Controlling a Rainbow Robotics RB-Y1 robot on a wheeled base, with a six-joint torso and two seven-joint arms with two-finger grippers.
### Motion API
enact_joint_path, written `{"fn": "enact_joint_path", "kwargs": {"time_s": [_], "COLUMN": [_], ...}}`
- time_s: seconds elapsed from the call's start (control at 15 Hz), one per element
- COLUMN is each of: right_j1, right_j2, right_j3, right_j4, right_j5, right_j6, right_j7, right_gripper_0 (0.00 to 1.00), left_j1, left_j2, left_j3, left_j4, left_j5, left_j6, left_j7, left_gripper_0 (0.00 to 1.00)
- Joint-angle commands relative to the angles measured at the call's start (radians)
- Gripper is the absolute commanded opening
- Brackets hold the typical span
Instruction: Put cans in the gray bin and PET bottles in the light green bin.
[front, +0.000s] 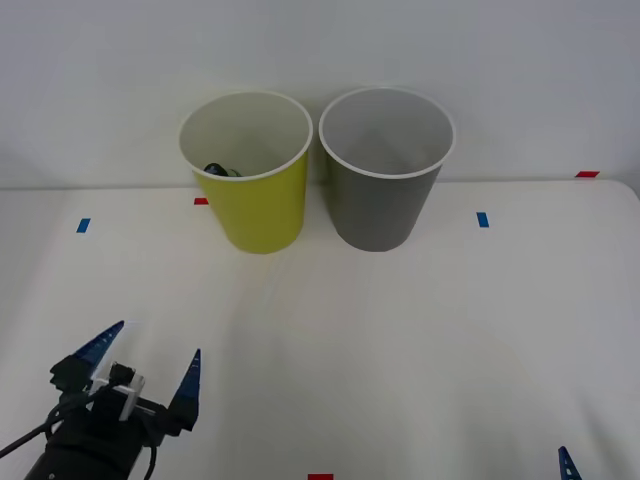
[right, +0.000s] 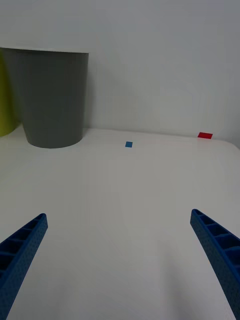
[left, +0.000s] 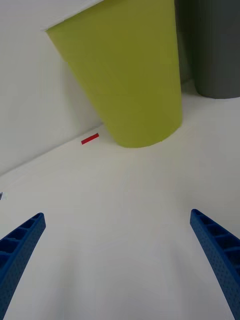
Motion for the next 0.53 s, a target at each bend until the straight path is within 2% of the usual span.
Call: {"fn": "enact_joint_path", "kwargs": {"time_s": [0.07, 0.2, 0.33, 0.53], "right_j1": [0.0, 0.0, 0.0, 0.0], "right_j2": [0.0, 0.0, 0.0, 0.0], "right_j3": [0.0, 0.0, 0.0, 0.0], "right_j4": [0.0, 0.0, 0.0, 0.0], "right_j5": [0.0, 0.0, 0.0, 0.0], "right_j6": [0.0, 0.0, 0.0, 0.0], "right_j7": [0.0, 0.0, 0.0, 0.0], "right_gripper_0": [1.0, 1.0, 1.0, 1.0], "left_j1": [0.056, 0.099, 0.137, 0.218], "left_j2": [-0.022, -0.021, -0.022, -0.063], "left_j3": [0.036, 0.054, 0.061, 0.07], "left_j4": [0.036, 0.035, 0.036, 0.035], "left_j5": [-0.062, -0.146, -0.194, -0.286], "left_j6": [-0.072, -0.101, -0.129, -0.232], "left_j7": [0.083, 0.187, 0.27, 0.388], "left_gripper_0": [1.0, 1.0, 1.0, 1.0]}}
